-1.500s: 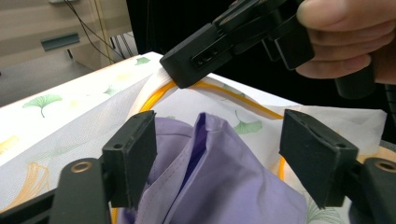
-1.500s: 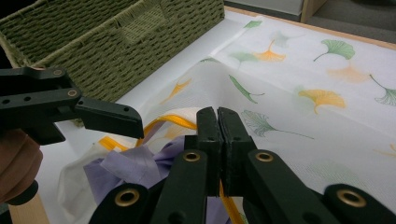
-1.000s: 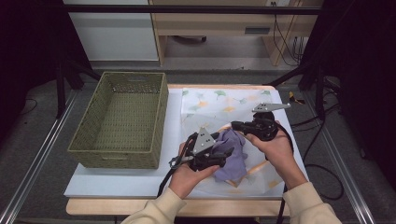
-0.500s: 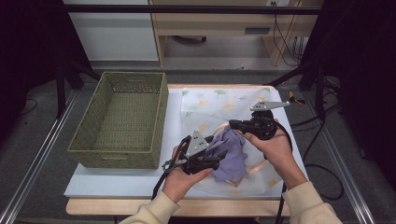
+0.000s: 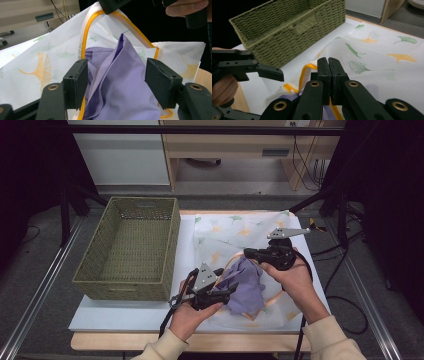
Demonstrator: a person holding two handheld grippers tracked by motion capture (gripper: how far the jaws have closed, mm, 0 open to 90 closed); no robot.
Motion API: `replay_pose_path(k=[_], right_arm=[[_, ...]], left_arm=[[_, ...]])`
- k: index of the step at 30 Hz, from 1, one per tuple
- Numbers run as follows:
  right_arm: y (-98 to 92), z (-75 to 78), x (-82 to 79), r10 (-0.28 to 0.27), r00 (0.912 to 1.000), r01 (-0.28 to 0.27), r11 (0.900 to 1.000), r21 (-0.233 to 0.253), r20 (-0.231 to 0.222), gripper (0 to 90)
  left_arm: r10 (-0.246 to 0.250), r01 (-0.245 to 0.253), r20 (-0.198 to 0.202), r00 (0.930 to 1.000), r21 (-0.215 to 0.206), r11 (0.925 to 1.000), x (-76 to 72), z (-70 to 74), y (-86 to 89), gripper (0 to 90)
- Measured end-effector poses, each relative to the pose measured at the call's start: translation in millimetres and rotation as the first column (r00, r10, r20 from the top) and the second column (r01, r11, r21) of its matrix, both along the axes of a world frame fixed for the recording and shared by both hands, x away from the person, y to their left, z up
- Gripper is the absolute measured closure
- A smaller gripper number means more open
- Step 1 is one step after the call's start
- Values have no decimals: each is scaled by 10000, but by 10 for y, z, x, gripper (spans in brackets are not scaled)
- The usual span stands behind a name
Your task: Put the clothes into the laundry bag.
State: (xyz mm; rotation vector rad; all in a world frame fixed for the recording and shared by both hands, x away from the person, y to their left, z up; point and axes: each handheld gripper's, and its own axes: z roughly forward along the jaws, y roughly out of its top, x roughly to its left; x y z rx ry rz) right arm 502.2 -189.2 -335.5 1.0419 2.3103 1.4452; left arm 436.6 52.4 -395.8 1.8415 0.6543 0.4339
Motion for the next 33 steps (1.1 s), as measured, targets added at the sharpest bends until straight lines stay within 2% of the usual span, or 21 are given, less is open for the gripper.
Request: replay_pose_path(k=[8, 11, 17, 22, 27, 29, 30, 33], right_arm=[[23, 14, -64, 186, 9998, -186, 9998, 50, 59, 888], [34, 4, -82, 236, 9997, -237, 9996, 125, 42, 888], [51, -17, -123, 332, 9994, -333, 9994, 110, 51, 888], [30, -32, -167, 361, 9993, -361, 9991, 219, 13, 888], [16, -57, -187, 348, 9994, -348, 9992, 213, 13, 888], [16, -70, -195, 328, 9995, -327, 9991, 252, -35, 888], [13, -83, -200, 339, 9994, -339, 9992, 224, -27, 888], [11, -108, -201, 341, 9994, -340, 9992, 218, -62, 888]], left_arm=[[194, -194, -12, 9998, -209, 9996, 12, 13, 117, 407], [285, -285, -21, 9996, -300, 9991, 16, 26, 178, 459], [306, -316, -244, 9992, -385, 9988, -1, -7, 241, 504], [148, -162, -522, 9985, -275, 9995, -32, -49, 244, 539], [10, -23, -617, 9981, -215, 9998, -57, -66, 219, 560], [-89, 83, -695, 9975, -81, 9999, -77, -92, 196, 584], [-112, 121, -701, 9975, 127, 9998, -95, -128, 170, 603], [-220, 241, -768, 9968, 269, 9993, -109, -173, 133, 651]])
